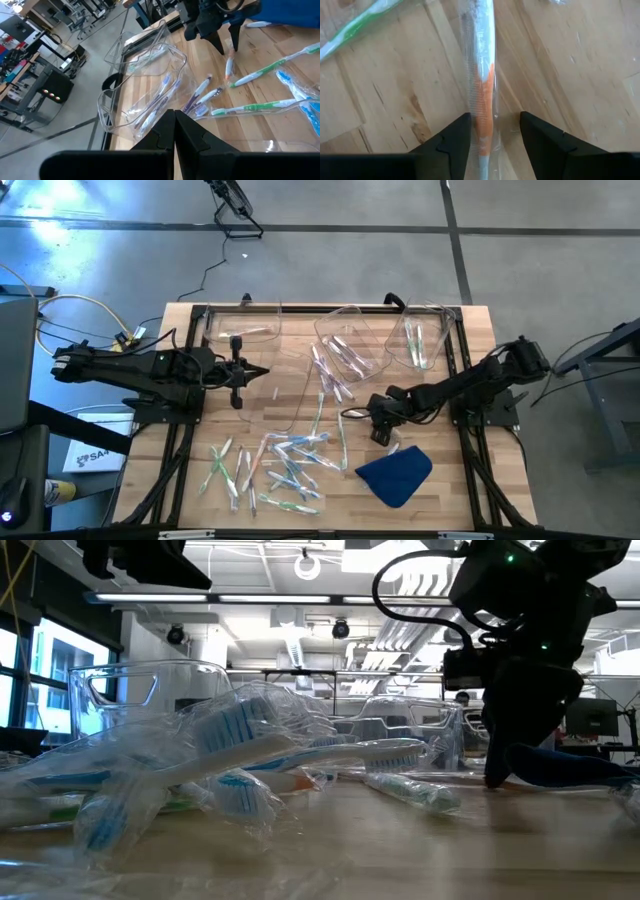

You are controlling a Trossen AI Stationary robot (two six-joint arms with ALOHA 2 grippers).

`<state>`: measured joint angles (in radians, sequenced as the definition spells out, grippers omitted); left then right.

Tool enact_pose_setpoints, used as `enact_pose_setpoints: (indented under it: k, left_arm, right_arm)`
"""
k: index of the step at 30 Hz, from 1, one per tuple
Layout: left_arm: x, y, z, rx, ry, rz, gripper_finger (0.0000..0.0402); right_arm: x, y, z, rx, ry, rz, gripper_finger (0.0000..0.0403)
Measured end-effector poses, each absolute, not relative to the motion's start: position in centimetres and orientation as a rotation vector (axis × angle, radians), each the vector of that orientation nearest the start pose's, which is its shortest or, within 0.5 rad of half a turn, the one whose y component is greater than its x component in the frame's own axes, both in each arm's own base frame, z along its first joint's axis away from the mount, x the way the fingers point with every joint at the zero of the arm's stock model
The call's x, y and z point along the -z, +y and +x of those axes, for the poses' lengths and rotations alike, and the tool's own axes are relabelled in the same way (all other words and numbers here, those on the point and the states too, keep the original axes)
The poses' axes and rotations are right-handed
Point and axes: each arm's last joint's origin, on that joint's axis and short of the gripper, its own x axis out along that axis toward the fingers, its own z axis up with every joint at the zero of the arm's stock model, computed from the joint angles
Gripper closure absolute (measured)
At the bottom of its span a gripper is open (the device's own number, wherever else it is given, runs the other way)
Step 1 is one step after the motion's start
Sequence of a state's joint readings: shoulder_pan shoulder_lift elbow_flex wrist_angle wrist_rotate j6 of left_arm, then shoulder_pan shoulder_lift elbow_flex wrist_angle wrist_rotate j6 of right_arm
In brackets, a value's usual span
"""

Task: Pick & Place Toothbrushes
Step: Put the orange toothbrush into the top left transparent bin

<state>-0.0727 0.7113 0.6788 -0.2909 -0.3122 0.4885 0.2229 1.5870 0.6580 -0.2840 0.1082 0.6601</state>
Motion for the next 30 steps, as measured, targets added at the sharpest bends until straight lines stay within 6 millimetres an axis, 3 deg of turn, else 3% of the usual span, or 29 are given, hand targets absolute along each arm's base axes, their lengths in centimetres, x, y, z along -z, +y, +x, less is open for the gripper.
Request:
enact_pose_setpoints:
  k: [12,30]
  left_arm:
    - [-29.73,-0.25,15.73,-0.155,0.373,0.544,0.0401]
    - [-29.73,-0.25,15.73,-0.154,0.374,0.544,0.0401]
  right_arm:
    - [-11.66,5.38,24.74,0.297,1.156,0.374,0.0375]
    - [-12.37,5.71,25.15,0.194,1.105,0.388,0.0399]
